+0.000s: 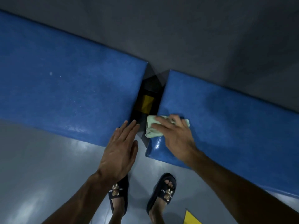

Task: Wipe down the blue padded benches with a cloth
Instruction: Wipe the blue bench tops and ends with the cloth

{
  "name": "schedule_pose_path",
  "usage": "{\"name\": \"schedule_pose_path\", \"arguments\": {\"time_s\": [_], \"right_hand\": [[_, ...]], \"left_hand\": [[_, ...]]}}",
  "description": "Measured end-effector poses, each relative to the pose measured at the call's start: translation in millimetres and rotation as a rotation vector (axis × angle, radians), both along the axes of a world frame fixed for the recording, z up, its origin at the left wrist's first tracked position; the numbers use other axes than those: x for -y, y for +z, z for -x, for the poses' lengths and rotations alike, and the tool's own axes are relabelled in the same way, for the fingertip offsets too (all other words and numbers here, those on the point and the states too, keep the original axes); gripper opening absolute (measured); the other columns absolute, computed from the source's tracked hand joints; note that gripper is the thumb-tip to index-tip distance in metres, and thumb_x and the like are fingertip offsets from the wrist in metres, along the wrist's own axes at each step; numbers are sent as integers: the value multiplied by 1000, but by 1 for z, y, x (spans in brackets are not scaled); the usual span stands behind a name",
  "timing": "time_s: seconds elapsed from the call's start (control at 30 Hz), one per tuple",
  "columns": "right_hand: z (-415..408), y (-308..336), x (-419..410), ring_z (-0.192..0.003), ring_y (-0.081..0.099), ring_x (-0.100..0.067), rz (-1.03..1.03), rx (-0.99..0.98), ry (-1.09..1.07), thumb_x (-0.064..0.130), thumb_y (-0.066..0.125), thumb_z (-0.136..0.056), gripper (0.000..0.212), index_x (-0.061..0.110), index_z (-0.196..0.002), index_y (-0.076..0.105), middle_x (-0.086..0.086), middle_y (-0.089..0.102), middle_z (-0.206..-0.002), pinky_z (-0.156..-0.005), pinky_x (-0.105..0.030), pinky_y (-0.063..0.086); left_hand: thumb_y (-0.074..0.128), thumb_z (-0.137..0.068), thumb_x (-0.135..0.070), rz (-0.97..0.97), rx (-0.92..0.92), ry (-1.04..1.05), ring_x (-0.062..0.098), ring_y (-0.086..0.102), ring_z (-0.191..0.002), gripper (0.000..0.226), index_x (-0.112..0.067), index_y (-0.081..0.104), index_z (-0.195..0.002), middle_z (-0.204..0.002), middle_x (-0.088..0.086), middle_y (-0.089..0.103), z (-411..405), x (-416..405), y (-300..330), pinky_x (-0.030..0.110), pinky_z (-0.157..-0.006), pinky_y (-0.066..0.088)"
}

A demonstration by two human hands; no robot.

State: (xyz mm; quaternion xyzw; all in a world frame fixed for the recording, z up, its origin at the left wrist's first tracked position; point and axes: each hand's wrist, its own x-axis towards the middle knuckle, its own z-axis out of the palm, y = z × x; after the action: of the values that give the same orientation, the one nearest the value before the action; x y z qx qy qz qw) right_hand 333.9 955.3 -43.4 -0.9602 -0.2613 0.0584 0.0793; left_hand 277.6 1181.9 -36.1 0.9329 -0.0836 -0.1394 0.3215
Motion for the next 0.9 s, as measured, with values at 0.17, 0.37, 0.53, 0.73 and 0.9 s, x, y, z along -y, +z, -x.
{"name": "schedule_pose_path", "arguments": {"time_s": [0.17,0.37,0.53,0.73,0.9], "right_hand": [[-75,0,10,-98,57,-30,76,13,75,9,58,-72,52,39,-112,70,13,63,-130,-76,-37,43],[-67,-17,-19,-122,54,-39,-146,-20,-245,-1,55,-76,43,17,-109,76,-3,64,-133,-108,-51,38],[56,-16,-28,-133,48,-26,-184,-111,5,5,50,-86,37,18,-113,73,2,63,-133,-118,-40,25],[89,-9,17,-141,39,-23,0,-103,406,11,59,-86,39,26,-122,66,9,53,-144,-119,-42,25],[69,-1,38,-141,40,-26,20,-32,357,10,39,-88,48,27,-121,68,7,53,-145,-117,-42,28]], "left_hand": [[29,-101,-35,-21,-8,0,14,15,-152,56,-15,34,-153,-161,-2,29,-4,3,6,43,-123,20],[28,-102,-35,-22,-23,19,14,14,-152,56,-15,30,-154,-163,-3,26,9,2,6,45,-123,21],[26,-102,-38,-21,-55,53,10,12,-152,57,-18,28,-155,-163,-5,25,25,3,8,40,-124,18],[26,-103,-38,-19,-39,32,15,18,-152,56,-15,32,-154,-161,-1,29,34,12,15,44,-122,24],[28,-103,-37,-10,-15,-6,14,18,-152,56,-13,33,-153,-161,-1,30,35,31,19,41,-122,22]]}}
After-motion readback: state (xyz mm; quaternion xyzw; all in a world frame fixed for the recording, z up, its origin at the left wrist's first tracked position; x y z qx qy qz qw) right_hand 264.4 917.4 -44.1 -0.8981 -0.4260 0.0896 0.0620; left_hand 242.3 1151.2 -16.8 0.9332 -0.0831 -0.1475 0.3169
